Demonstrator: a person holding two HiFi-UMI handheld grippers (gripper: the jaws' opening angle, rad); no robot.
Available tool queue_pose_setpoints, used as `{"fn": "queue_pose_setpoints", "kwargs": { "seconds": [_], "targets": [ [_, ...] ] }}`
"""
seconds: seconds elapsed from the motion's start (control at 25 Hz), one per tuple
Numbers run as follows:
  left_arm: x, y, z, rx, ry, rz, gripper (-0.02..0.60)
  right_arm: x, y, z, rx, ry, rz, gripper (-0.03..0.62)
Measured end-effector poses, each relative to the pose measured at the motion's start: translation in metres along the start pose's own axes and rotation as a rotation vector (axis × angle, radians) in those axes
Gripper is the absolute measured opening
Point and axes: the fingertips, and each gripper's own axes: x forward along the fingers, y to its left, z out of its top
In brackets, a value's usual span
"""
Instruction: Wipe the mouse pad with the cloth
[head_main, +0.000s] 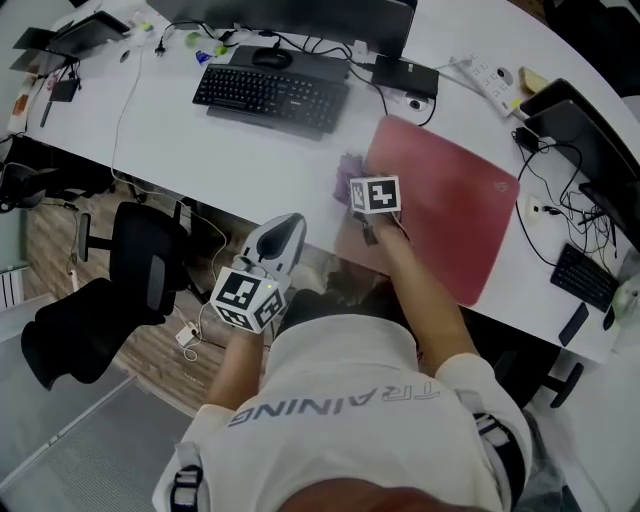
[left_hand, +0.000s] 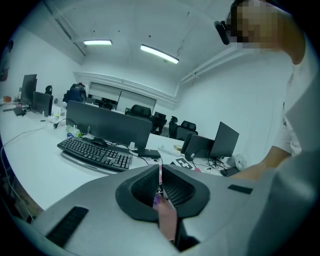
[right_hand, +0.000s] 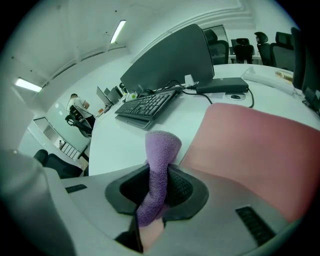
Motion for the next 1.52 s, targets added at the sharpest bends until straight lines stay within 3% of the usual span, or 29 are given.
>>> {"fn": "queue_pose_setpoints", "kwargs": {
  "seconds": [0.52, 0.72, 1.16, 1.52],
  "targets": [
    [0.036, -0.034, 0.014, 0.025, -0.006, -0.135, 0.032, -0.063, -0.079, -0.034, 0.078, -0.06, -0.064, 0.098],
    [0.052, -0.055, 0.018, 0.031, -0.001, -0.202, 0.032, -0.1, -0.127, -0.06, 0.158, -0.094, -0.103, 0.098],
    [0.083, -0.091, 0.014, 0.049, 0.033, -0.308, 0.032, -0.189, -0.223, -0.114, 0.256, -0.11, -0.288, 0.098],
    [0.097, -0.114, 0.007, 0.022, 0.054, -0.371, 0.032, -0.25, -0.284, -0.15, 0.261, -0.088, -0.459, 0.098]
  ]
}}
